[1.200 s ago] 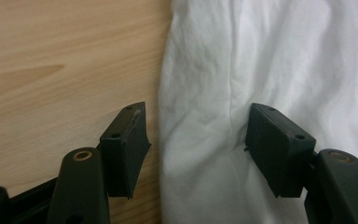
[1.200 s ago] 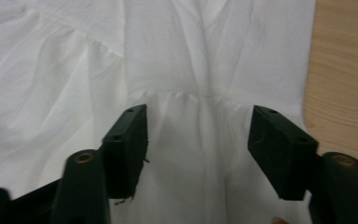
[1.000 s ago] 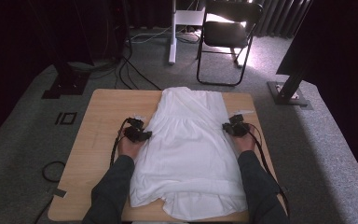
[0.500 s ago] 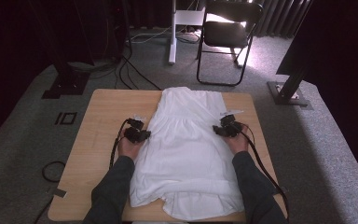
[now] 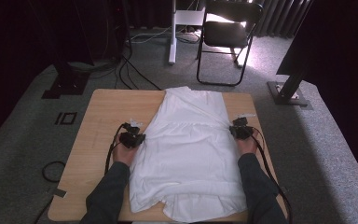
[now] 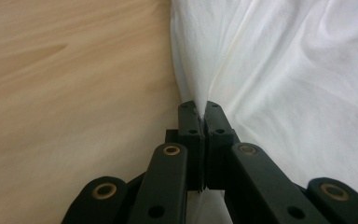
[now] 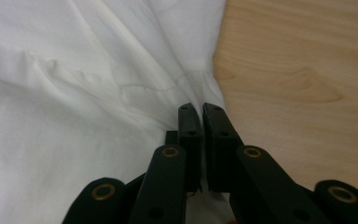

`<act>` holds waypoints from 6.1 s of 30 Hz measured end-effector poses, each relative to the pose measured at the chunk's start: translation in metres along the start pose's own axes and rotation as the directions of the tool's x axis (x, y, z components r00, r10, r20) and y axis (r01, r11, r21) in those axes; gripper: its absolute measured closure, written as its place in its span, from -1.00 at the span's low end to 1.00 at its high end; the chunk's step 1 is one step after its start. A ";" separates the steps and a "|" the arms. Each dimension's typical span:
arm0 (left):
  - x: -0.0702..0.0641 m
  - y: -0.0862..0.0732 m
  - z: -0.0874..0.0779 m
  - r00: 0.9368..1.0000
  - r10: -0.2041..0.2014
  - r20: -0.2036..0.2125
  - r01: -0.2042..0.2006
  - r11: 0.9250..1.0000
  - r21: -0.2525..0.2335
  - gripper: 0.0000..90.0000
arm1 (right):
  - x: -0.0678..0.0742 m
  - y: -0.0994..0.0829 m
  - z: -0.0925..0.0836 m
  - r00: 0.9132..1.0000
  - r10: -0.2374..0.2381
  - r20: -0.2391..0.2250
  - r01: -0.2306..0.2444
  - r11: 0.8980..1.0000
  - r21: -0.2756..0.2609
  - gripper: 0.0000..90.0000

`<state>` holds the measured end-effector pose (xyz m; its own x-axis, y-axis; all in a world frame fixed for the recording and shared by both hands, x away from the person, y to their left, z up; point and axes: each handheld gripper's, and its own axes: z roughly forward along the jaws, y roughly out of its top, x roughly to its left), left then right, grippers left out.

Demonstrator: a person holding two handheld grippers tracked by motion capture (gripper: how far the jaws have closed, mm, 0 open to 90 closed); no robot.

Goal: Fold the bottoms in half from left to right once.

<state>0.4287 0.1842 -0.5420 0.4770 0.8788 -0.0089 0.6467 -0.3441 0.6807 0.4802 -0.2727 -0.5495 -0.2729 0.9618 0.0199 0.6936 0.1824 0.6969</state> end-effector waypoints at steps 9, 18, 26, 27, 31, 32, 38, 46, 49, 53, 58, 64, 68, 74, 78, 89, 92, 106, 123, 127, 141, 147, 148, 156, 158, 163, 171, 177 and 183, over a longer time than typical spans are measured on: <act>-0.011 -0.042 -0.036 0.999 0.052 -0.009 -0.052 0.999 -0.002 0.97 | 0.021 -0.046 -0.040 0.995 -0.053 -0.085 0.053 0.999 -0.001 0.97; -0.044 -0.097 -0.087 0.990 0.126 0.057 -0.126 0.992 0.006 0.96 | 0.034 -0.106 -0.097 0.986 -0.016 -0.166 0.023 0.999 0.039 0.97; -0.037 -0.083 -0.101 0.996 0.054 0.077 -0.048 0.995 -0.083 0.20 | 0.042 -0.094 -0.118 0.977 -0.088 -0.192 0.084 0.996 -0.032 0.34; -0.035 -0.076 -0.099 0.997 0.048 0.062 -0.042 0.994 -0.101 0.15 | 0.045 -0.085 -0.118 0.976 -0.113 -0.185 0.106 0.993 -0.049 0.31; -0.028 -0.043 -0.079 0.998 0.014 0.053 -0.008 0.993 -0.120 0.12 | 0.065 -0.047 -0.104 0.958 -0.223 -0.182 0.209 0.973 -0.092 0.29; -0.029 -0.034 -0.071 0.999 0.016 0.052 -0.010 0.994 -0.113 0.11 | 0.071 -0.038 -0.097 0.954 -0.239 -0.180 0.225 0.970 -0.094 0.27; -0.038 0.000 -0.021 0.998 0.059 0.036 -0.057 0.998 -0.040 0.12 | 0.103 -0.001 -0.048 0.925 -0.310 -0.220 0.303 0.951 -0.064 0.16; -0.044 -0.002 -0.001 0.994 0.092 0.058 -0.093 0.995 0.018 0.89 | 0.092 0.009 -0.037 0.969 -0.248 0.011 0.248 0.966 -0.073 0.99; -0.043 -0.003 -0.001 0.995 0.081 0.061 -0.082 0.997 0.012 0.91 | 0.060 0.015 -0.057 0.987 -0.146 0.064 0.152 0.981 -0.124 0.99; -0.044 -0.004 -0.001 0.995 0.085 0.053 -0.086 0.996 0.002 0.92 | 0.036 0.005 -0.050 0.997 -0.077 0.023 0.079 0.993 -0.090 0.98; -0.044 -0.006 -0.002 0.993 0.109 0.038 -0.109 0.994 -0.003 0.92 | 0.031 -0.024 -0.019 0.993 -0.079 -0.084 0.075 0.996 -0.050 0.92; -0.047 -0.023 -0.014 0.993 0.115 0.021 -0.114 0.993 -0.024 0.94 | 0.032 -0.033 -0.026 0.996 -0.046 -0.080 0.044 0.999 -0.021 0.95; -0.051 -0.047 -0.034 0.993 0.112 0.038 -0.111 0.993 -0.037 0.94 | 0.042 -0.052 -0.042 0.992 -0.082 -0.091 0.080 0.996 -0.032 0.95; -0.064 -0.083 -0.067 0.991 0.115 0.067 -0.113 0.993 -0.027 0.94 | 0.063 -0.089 -0.076 0.983 -0.135 -0.121 0.133 0.991 -0.029 0.95; -0.071 -0.095 -0.079 0.987 0.130 0.095 -0.130 0.991 -0.006 0.92 | 0.071 -0.108 -0.096 0.978 -0.151 -0.140 0.151 0.988 -0.010 0.95; -0.056 -0.037 -0.068 0.989 0.119 0.083 -0.113 0.991 -0.068 0.34 | 0.081 -0.063 -0.107 0.963 -0.189 -0.190 0.160 0.975 -0.155 0.09; -0.060 -0.019 -0.044 0.987 0.139 0.083 -0.137 0.990 -0.034 0.35 | 0.103 -0.036 -0.098 0.937 -0.273 -0.219 0.237 0.955 -0.177 0.09; -0.060 -0.023 -0.010 0.992 0.099 0.078 -0.097 0.995 -0.035 0.40 | 0.158 -0.004 -0.021 0.899 -0.424 -0.108 0.423 0.906 -0.034 0.55; -0.072 -0.032 -0.018 0.983 0.165 0.082 -0.162 0.986 -0.042 0.88 | 0.064 -0.014 -0.008 0.994 -0.033 -0.100 0.031 0.999 -0.022 0.79; -0.073 -0.047 -0.031 0.981 0.165 0.106 -0.161 0.986 -0.044 0.88 | 0.074 -0.029 -0.021 0.990 -0.077 -0.121 0.074 0.997 -0.027 0.83; -0.088 -0.096 -0.078 0.963 0.142 0.228 -0.146 0.989 0.001 0.68 | 0.100 -0.092 -0.077 0.961 -0.161 -0.225 0.158 0.987 -0.032 0.84; -0.071 -0.051 -0.081 0.978 0.100 0.184 -0.086 0.993 -0.085 0.29 | 0.099 -0.091 -0.077 0.958 -0.161 -0.235 0.160 0.987 -0.022 0.84; -0.071 -0.037 -0.077 0.978 0.112 0.174 -0.095 0.990 -0.105 0.26 | 0.099 -0.091 -0.078 0.959 -0.162 -0.234 0.162 0.987 -0.022 0.84; -0.100 0.008 -0.002 0.962 0.206 0.179 -0.209 0.978 -0.003 0.25 | 0.099 -0.088 -0.077 0.956 -0.159 -0.246 0.163 0.987 -0.004 0.79; -0.102 0.003 0.005 0.966 0.190 0.177 -0.195 0.981 0.012 0.29 | 0.098 -0.083 -0.077 0.944 -0.177 -0.279 0.190 0.982 0.021 0.39; -0.095 -0.005 0.003 0.971 0.153 0.183 -0.153 0.988 -0.011 0.32 | 0.107 -0.063 -0.094 0.938 -0.249 -0.240 0.238 0.968 -0.075 -0.07; -0.100 -0.012 0.001 0.977 0.150 0.152 -0.144 0.988 -0.046 0.34 | 0.168 -0.027 -0.079 0.860 -0.431 -0.274 0.412 0.902 -0.128 -0.21; -0.101 -0.017 -0.002 0.977 0.150 0.151 -0.144 0.988 -0.053 0.36 | 0.189 -0.013 -0.040 0.826 -0.502 -0.256 0.503 0.862 -0.068 0.37; -0.103 -0.020 -0.004 0.978 0.146 0.151 -0.138 0.989 -0.058 0.38 | 0.131 0.026 -0.038 0.922 -0.350 -0.164 0.337 0.936 -0.099 0.92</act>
<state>0.3644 0.1023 -0.5518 0.6506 0.7591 -0.0202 0.5387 -0.4426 0.7169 0.4371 -0.1501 -0.5015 -0.6037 0.7899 -0.1077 0.4915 0.4751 0.7299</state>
